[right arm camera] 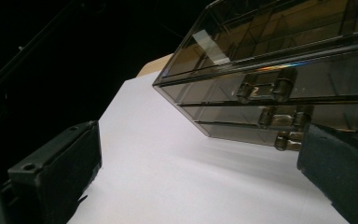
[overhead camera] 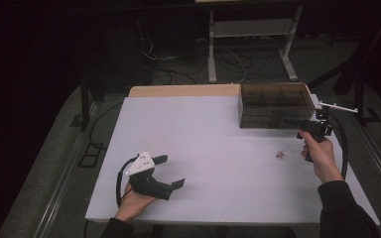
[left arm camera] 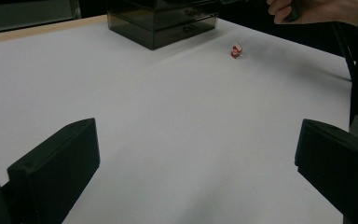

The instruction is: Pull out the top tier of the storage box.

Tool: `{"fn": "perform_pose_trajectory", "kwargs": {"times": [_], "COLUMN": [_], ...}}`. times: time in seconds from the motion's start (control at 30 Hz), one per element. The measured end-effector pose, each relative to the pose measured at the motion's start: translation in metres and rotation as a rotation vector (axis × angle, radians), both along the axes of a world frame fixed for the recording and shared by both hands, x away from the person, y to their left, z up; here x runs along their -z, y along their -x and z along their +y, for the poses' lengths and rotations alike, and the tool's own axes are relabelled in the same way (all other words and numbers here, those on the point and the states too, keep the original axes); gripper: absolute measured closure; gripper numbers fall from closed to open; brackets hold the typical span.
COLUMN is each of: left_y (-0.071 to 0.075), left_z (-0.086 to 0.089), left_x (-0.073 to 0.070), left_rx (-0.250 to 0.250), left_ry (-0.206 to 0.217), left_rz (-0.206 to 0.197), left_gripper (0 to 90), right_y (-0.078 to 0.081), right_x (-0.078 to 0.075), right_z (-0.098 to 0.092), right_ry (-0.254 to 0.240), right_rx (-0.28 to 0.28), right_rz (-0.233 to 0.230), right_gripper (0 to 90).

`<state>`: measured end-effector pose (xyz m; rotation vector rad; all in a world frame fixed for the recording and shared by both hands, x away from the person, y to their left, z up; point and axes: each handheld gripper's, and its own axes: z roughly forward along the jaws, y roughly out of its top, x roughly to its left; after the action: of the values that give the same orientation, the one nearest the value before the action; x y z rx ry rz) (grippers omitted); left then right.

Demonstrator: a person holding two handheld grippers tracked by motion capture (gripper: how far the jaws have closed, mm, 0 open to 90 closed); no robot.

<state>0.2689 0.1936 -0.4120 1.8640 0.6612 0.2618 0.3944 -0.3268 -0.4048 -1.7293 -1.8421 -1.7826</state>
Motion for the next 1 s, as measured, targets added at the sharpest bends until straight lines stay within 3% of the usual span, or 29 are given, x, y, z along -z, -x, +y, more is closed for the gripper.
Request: {"fn": "perform_pose_trajectory", "kwargs": {"times": [0.63,0.9,1.0], "left_y": [0.000,0.000,0.000], "left_z": [0.000,-0.001,-0.002], "left_x": [0.000,0.000,0.000], "left_rx": [0.003,0.007,0.010], "left_ry": [0.000,-0.007,-0.010], "left_rz": [-0.001,-0.004,-0.004], "left_gripper": [0.0,0.0,0.0], "right_y": [-0.012,-0.015,-0.017], "right_x": [0.015,0.018,0.021], "right_z": [0.002,0.003,0.003], "right_ry": [-0.130,-0.179,-0.223], "right_rx": [0.075,0.115,0.126], "right_rz": [0.046,0.080,0.112], "right_gripper": [0.0,0.0,0.0]}}
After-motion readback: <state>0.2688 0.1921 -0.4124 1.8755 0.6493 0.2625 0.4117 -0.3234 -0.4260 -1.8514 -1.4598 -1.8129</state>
